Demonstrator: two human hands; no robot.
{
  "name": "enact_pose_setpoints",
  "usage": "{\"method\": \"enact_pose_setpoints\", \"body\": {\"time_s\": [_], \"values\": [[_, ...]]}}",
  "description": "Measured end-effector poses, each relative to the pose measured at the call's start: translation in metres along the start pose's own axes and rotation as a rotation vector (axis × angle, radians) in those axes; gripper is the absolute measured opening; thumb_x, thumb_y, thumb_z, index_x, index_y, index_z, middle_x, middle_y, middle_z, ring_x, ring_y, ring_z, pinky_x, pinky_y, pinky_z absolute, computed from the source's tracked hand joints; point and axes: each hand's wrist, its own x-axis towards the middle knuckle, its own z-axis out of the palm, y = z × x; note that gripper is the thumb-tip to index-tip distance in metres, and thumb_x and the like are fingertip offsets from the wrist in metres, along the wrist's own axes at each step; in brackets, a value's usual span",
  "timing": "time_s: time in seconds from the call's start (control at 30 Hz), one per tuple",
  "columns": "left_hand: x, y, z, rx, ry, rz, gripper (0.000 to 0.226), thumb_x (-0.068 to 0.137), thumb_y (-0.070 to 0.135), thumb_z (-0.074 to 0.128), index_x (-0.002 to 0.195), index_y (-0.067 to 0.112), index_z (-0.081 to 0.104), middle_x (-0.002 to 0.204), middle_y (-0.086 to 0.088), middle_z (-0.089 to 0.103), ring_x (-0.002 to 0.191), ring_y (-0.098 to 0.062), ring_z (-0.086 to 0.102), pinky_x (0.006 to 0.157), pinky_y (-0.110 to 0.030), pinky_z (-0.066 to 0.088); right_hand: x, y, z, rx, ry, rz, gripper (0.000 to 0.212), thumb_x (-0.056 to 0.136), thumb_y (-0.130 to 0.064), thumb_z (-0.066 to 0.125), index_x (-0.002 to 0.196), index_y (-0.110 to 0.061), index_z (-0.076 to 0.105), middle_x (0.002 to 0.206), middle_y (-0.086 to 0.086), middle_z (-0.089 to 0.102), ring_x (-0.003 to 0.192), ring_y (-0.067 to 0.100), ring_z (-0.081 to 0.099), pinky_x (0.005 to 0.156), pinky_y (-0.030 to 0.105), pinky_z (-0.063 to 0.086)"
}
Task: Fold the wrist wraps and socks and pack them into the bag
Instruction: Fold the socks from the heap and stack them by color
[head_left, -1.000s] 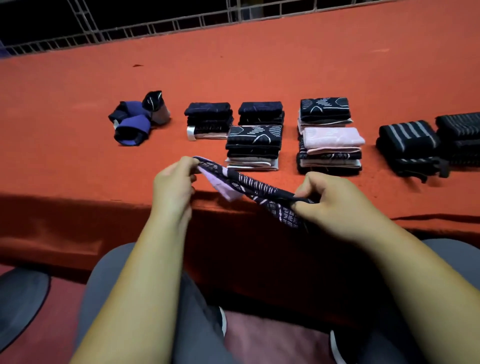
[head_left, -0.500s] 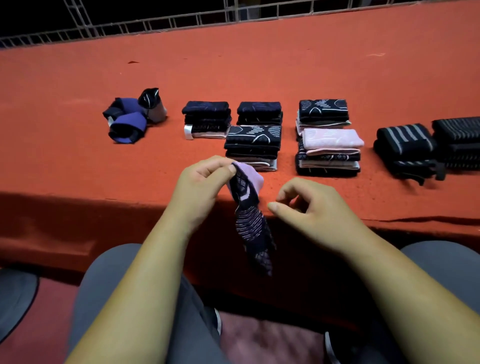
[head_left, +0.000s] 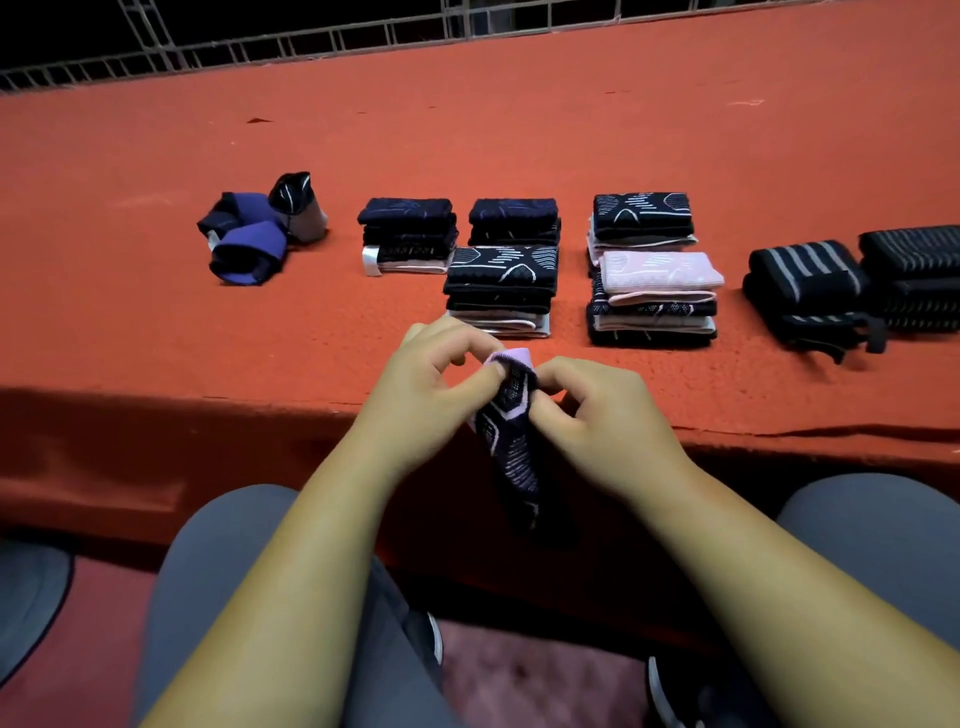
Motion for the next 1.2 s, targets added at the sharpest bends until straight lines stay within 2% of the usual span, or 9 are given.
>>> {"method": "enact_pose_setpoints", "body": {"time_s": [0.13,0.23,0.4,0.6,0.77,0.9,1.03,1.13,1.2], "values": [[-0.006,-0.003,-0.003,0.211,-0.038,-0.058,0.032,0.077,0.034,0.076,0.105,0.037,0.062,0.107,0.019,0.062,0.105,-0.010,0.051,0.091,-0.030,0.046,0.002,-0.002,-0.005,0.112,0.040,0.166,0.013,0.094,-0.021,0.065,0.089,-0.028,0.075,0.073,-0.016,0.071,0.066,0.010,0.067,0.068,0.031,0.052],[-0.012,-0.008,-0.005,0.315,-0.134,-0.160,0.042,0.069,0.048,0.073,0.106,0.038,0.057,0.105,0.020,0.057,0.103,-0.006,0.051,0.092,-0.034,0.046,0.002,-0.004,-0.013,0.208,0.044,0.283,0.017,0.096,-0.016,0.062,0.085,-0.023,0.074,0.060,-0.003,0.071,0.060,0.011,0.068,0.062,0.020,0.048],[-0.011,-0.013,-0.009,0.311,-0.114,-0.268,0.014,0.078,0.032,0.079,0.083,0.032,0.065,0.085,0.014,0.067,0.080,0.000,0.061,0.072,-0.027,0.045,0.003,-0.005,-0.023,0.396,-0.035,0.368,0.019,0.101,-0.017,0.060,0.089,-0.019,0.074,0.061,0.013,0.070,0.046,0.001,0.050,0.051,0.015,0.036],[-0.007,-0.016,-0.008,-0.070,-0.038,-0.293,0.008,0.098,0.021,0.073,0.091,0.024,0.075,0.087,0.008,0.075,0.079,-0.005,0.061,0.077,-0.029,0.047,0.007,-0.004,-0.032,0.670,-0.166,0.376,0.021,0.096,-0.012,0.054,0.084,-0.019,0.069,0.067,-0.001,0.067,0.062,0.017,0.055,0.062,0.028,0.038],[-0.008,-0.002,-0.004,-0.711,-0.112,-0.281,0.013,0.100,0.013,0.063,0.102,0.018,0.075,0.082,0.004,0.060,0.066,-0.012,0.035,0.062,-0.029,0.024,0.008,-0.001,-0.046,1.082,-0.317,0.399,0.023,0.068,-0.017,0.043,0.072,0.006,0.046,0.072,0.018,0.045,0.063,0.024,0.044,0.055,0.029,0.042],[-0.012,0.007,0.007,-1.091,-0.236,-0.250,0.015,0.088,0.021,0.074,0.100,0.012,0.071,0.094,-0.012,0.053,0.079,-0.023,0.040,0.069,-0.036,0.029,0.007,-0.004,-0.059,1.257,-0.356,0.375,0.029,0.056,-0.024,0.067,0.059,-0.018,0.039,0.058,0.003,0.036,0.054,0.017,0.035,0.053,0.029,0.037],[-0.004,0.007,0.004,-1.115,-0.262,-0.257,0.025,0.066,0.025,0.077,0.081,0.011,0.063,0.089,-0.015,0.057,0.084,-0.028,0.045,0.073,-0.042,0.034,0.006,0.000,-0.059,1.112,-0.397,0.285,0.017,0.069,-0.024,0.072,0.069,-0.020,0.056,0.067,0.001,0.049,0.062,0.013,0.047,0.055,0.023,0.040],[-0.004,0.012,0.007,-0.921,-0.305,-0.205,0.008,0.071,0.021,0.059,0.069,0.016,0.053,0.073,-0.006,0.053,0.072,-0.022,0.044,0.066,-0.040,0.031,0.001,0.000,-0.057,1.024,-0.409,0.298,0.005,0.085,-0.016,0.070,0.082,-0.016,0.067,0.075,0.002,0.064,0.067,0.011,0.058,0.060,0.021,0.045],[-0.005,0.013,0.009,-0.877,-0.285,-0.192,0.018,0.078,0.022,0.056,0.065,0.016,0.045,0.070,-0.005,0.046,0.066,-0.021,0.039,0.064,-0.041,0.027,-0.003,-0.005,-0.058,0.988,-0.454,0.296,0.014,0.093,-0.017,0.069,0.080,-0.017,0.073,0.074,0.001,0.066,0.067,0.012,0.060,0.063,0.024,0.047]]}}
